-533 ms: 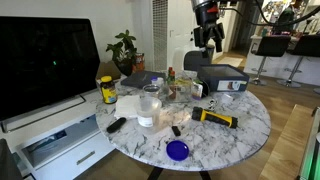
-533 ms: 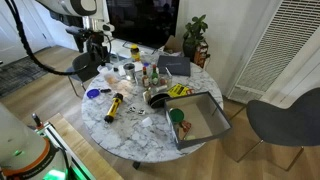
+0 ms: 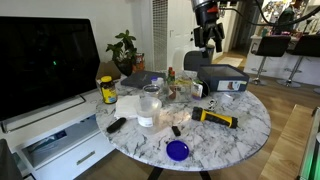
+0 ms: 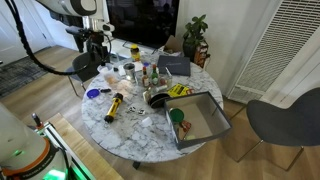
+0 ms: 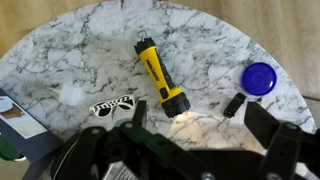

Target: Turn off the flashlight switch

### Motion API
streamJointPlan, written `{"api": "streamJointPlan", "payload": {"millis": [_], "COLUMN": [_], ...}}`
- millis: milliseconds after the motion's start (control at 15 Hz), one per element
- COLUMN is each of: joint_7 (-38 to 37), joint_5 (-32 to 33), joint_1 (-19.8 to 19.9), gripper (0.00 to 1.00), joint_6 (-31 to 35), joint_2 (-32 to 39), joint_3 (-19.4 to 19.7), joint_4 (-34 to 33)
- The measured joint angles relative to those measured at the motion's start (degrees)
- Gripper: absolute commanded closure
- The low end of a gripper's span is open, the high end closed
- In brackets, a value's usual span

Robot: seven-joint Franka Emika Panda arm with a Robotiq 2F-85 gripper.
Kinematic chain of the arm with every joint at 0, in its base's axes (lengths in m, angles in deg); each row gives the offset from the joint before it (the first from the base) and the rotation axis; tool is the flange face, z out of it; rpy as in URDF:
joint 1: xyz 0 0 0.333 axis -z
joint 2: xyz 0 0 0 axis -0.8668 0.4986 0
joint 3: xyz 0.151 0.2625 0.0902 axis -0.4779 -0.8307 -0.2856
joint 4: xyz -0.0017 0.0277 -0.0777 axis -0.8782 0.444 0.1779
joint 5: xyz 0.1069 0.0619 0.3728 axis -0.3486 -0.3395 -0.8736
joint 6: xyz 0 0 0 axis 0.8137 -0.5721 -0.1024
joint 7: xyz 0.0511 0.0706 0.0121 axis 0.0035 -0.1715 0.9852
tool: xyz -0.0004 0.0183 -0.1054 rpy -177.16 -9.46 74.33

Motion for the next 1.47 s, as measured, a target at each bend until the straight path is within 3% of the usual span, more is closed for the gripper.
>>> {"api": "streamJointPlan", "payload": {"millis": [267, 933, 1333, 1467], "joint_7": [3.86, 29.67, 34.38, 34.70], "joint_5": [-0.21, -8.66, -15.20, -15.69], "joint_1": [-0.37, 0.63, 2.04, 2.23], "gripper": [0.00, 0.00, 0.00, 0.00], "joint_6": [0.31, 11.06, 29.36, 31.08], "joint_2": [0.69, 10.14, 10.09, 9.84], "joint_3": [1.05, 7.18, 8.37, 8.47], "joint_4": [0.01, 2.89, 12.81, 14.52]}}
